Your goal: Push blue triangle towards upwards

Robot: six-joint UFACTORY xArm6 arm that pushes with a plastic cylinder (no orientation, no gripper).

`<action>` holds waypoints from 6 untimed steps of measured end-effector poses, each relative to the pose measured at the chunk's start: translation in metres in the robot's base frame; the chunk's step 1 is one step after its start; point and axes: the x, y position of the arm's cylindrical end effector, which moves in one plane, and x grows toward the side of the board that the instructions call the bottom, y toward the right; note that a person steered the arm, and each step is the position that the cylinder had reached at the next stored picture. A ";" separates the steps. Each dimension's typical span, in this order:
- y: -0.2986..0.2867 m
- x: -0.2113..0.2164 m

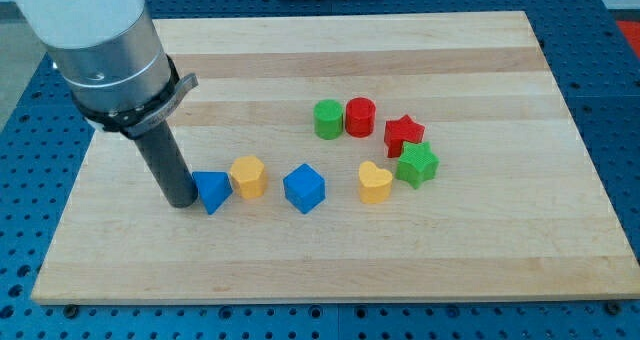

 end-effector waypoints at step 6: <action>0.030 0.010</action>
